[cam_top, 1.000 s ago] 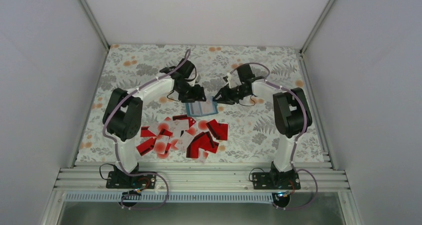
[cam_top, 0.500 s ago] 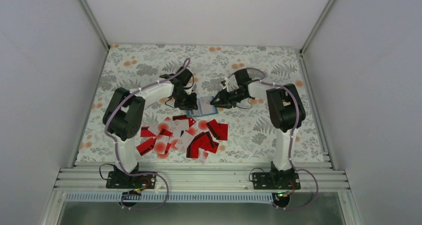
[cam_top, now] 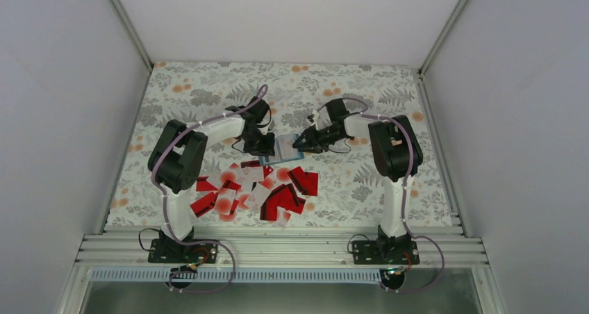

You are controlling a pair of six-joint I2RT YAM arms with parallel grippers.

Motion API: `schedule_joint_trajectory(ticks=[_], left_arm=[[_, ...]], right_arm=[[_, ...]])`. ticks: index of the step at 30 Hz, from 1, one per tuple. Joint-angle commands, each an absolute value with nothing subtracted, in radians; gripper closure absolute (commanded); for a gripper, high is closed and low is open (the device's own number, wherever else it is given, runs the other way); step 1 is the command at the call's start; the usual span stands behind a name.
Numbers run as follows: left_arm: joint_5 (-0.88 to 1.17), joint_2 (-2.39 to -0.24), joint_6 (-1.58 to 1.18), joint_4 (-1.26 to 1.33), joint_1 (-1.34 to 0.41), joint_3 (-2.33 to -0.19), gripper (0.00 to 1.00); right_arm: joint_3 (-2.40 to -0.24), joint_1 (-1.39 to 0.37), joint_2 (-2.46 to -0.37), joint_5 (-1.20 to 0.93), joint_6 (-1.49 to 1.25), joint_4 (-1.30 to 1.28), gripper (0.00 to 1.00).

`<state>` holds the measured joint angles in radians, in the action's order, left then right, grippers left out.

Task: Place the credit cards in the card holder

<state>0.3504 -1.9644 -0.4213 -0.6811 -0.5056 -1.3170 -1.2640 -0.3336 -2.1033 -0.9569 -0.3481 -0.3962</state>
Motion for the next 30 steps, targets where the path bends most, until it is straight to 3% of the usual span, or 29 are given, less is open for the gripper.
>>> schedule_joint_trajectory(ticks=[1,30], left_arm=[[0.358,-1.982,-0.403,-0.656,-0.502,-1.301,0.78],[0.362,-1.918,-0.430,-0.657,-0.501,-1.318,0.81]], right_arm=[[-1.297,-0.350,-2.128,-0.975,-0.349,-0.378,0.63],[-1.409,-0.446,-2.121,-1.018,-0.338,-0.458,0.67]])
